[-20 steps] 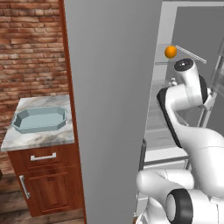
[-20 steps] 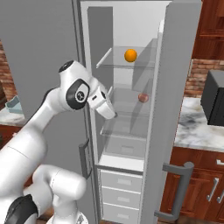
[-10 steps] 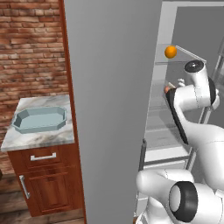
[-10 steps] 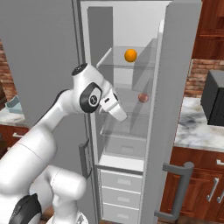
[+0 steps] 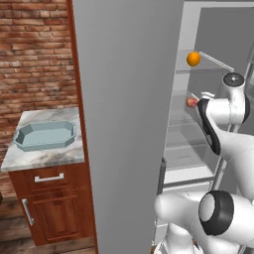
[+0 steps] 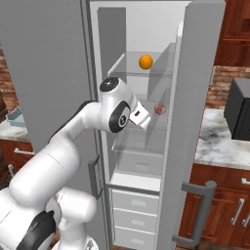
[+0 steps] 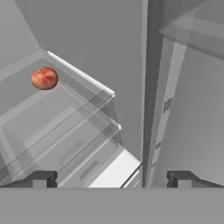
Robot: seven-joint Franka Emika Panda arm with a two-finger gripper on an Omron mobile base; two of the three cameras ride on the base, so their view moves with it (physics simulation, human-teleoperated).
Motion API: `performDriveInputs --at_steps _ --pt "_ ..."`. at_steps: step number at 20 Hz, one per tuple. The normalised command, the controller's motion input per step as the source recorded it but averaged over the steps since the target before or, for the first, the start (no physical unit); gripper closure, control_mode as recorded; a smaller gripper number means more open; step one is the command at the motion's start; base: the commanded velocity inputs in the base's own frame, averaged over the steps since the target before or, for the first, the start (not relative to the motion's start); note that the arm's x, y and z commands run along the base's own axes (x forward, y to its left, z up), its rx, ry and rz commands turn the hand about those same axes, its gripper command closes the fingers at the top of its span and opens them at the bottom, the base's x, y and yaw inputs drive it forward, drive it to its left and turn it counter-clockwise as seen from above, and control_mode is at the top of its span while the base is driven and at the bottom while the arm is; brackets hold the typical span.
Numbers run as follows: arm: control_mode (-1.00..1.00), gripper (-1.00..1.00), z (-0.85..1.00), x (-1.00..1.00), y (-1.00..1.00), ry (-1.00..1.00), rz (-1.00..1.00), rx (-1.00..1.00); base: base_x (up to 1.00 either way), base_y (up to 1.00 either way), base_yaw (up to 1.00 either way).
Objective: Pick the orange and peach from the fridge and place them inside the tupperware on the counter.
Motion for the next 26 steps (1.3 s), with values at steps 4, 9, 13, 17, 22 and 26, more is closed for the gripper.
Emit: performDriveInputs --at_steps 4,9,13,17,22,26 --pt "-1.0 -1.0 -0.06 0.5 0.0 0.0 0.03 0.04 0.0 0.0 0.0" --pt "-1.0 -1.0 -0.08 0.36 0.0 0.0 0.0 0.0 0.0 0.0 0.0" --pt "-1.0 -1.0 -0.1 0.24 0.0 0.0 0.0 0.0 0.0 0.0 0.0" --pt "-1.0 -1.0 -0.11 0.2 0.0 -0.01 0.0 0.0 0.0 0.0 0.0" --pt "-1.0 -1.0 -0.08 0.23 0.0 0.0 0.0 0.0 0.0 0.0 0.0" --pt "-1.0 -1.0 -0.02 0.32 0.0 0.0 0.03 0.05 0.0 0.0 0.0"
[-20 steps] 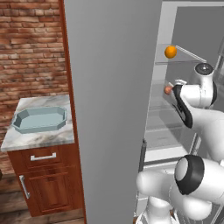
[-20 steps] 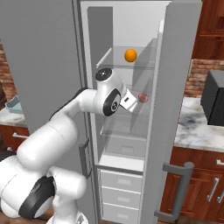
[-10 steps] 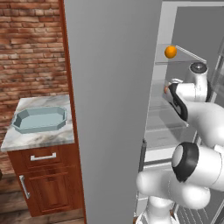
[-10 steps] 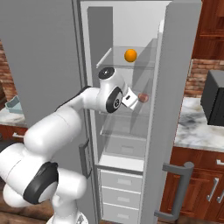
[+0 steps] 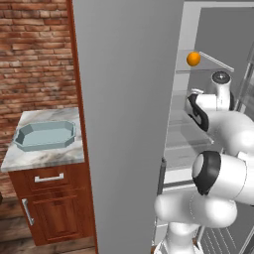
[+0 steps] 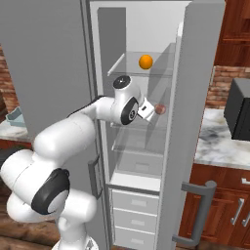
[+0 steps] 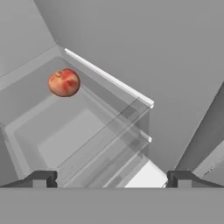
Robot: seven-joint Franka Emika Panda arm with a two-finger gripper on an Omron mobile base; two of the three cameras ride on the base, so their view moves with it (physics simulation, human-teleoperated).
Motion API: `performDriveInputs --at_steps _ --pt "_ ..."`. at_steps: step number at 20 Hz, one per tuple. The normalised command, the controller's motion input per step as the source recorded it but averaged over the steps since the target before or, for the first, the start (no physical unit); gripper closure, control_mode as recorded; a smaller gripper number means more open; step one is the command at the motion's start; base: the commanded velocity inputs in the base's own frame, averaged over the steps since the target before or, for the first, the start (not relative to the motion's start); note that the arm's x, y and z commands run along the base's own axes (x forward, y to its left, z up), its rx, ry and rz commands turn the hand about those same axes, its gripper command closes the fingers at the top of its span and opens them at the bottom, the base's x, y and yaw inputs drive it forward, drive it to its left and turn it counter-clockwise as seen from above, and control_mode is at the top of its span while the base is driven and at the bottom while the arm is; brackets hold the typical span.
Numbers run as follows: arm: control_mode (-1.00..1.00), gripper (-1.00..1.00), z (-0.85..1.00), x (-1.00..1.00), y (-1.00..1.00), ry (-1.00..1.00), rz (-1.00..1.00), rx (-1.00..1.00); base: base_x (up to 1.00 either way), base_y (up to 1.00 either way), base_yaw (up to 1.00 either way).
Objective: Pick the orange and peach from the fridge and place them inside the tupperware on the counter.
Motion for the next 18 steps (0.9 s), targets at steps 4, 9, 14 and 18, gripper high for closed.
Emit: performDriveInputs --at_steps 4,9,14,18 --pt "-1.0 -1.0 0.0 0.4 -0.03 0.0 0.01 0.05 0.0 0.0 0.0" --pt "-1.0 -1.0 -0.02 0.39 -0.06 0.0 0.01 0.03 0.0 0.0 0.0" --pt "-1.0 -1.0 -0.05 0.31 -0.06 0.0 0.0 0.0 0.0 0.0 0.0" --pt "-1.0 -1.0 -0.12 0.29 -0.12 -0.04 0.05 0.0 0.0 0.0 0.0"
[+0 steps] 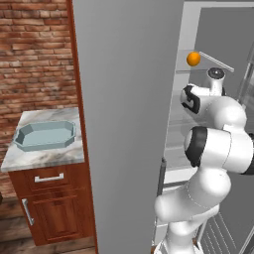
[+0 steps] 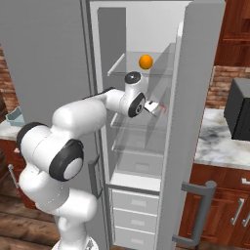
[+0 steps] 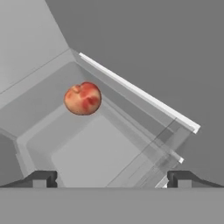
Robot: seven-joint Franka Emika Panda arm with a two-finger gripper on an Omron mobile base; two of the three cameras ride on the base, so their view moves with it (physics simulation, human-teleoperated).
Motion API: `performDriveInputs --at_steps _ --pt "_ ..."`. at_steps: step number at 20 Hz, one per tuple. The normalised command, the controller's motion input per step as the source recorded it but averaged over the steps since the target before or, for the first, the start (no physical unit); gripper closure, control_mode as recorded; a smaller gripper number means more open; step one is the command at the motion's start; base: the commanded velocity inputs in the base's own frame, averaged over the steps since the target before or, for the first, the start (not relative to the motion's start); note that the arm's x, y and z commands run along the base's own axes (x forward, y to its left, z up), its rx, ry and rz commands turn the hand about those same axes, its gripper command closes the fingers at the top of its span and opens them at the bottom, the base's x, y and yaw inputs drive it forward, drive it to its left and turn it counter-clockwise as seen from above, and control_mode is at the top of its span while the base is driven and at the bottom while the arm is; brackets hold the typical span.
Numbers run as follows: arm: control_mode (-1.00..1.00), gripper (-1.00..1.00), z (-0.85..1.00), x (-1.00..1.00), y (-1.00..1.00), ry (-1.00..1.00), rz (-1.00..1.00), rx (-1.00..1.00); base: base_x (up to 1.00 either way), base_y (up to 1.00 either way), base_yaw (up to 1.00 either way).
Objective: Pick the orange and peach from the fridge and place them inside the tupperware on the counter.
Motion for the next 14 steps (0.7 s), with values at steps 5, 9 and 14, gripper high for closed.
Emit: performDriveInputs --at_steps 5,9,14 --pt "-1.0 -1.0 -0.07 0.28 -0.13 -0.02 0.06 0.0 0.0 0.0 0.0" --pt "-1.0 -1.0 -0.14 0.2 -0.11 -0.04 0.08 0.0 0.0 0.0 0.0" --pt "-1.0 -1.0 -0.08 0.19 -0.05 0.0 0.03 0.0 0.0 0.0 0.0"
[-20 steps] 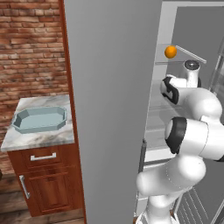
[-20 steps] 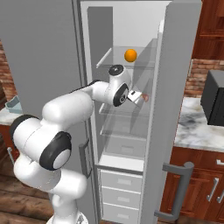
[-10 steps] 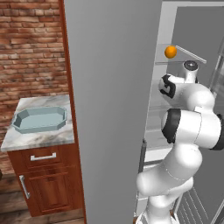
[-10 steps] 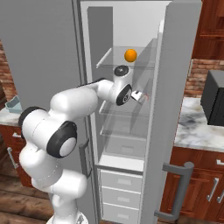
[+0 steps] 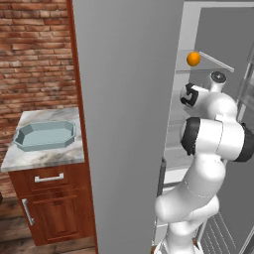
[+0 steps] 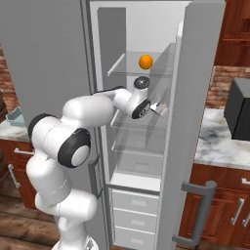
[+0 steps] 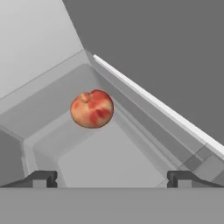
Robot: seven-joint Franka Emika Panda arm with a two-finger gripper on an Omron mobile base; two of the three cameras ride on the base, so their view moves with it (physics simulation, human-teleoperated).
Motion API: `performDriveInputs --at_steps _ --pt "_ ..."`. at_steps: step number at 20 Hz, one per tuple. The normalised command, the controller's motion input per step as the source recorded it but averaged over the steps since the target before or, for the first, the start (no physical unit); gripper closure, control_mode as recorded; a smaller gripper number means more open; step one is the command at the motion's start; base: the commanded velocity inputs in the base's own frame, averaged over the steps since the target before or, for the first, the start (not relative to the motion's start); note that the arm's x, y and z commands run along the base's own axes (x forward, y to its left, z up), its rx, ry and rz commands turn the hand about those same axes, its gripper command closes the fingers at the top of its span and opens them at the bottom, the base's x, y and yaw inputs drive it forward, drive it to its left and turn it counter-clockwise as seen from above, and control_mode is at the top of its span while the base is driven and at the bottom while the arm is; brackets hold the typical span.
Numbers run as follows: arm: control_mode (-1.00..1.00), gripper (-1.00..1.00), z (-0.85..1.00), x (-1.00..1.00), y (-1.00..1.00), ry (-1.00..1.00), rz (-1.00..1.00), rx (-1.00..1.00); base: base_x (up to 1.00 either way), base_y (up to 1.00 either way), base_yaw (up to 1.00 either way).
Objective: Pick the orange and peach from the fridge and place them inside the tupperware on the counter.
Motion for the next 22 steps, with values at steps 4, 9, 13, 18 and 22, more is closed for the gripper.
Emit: performDriveInputs --at_steps 4,9,13,18,22 --pt "-1.0 -1.0 -0.04 0.15 0.0 0.0 0.0 0.0 0.0 0.0 0.0" --pt "-1.0 -1.0 0.0 0.18 0.0 0.0 0.0 0.0 0.0 0.0 0.0" --pt "-1.0 -1.0 -0.02 0.18 0.0 0.0 0.0 0.0 0.0 0.0 0.0" --pt "-1.0 -1.0 -0.08 0.16 0.0 0.0 0.0 0.0 0.0 0.0 0.0" --pt "-1.0 -1.0 -0.1 0.19 0.0 0.0 0.0 0.0 0.0 0.0 0.0"
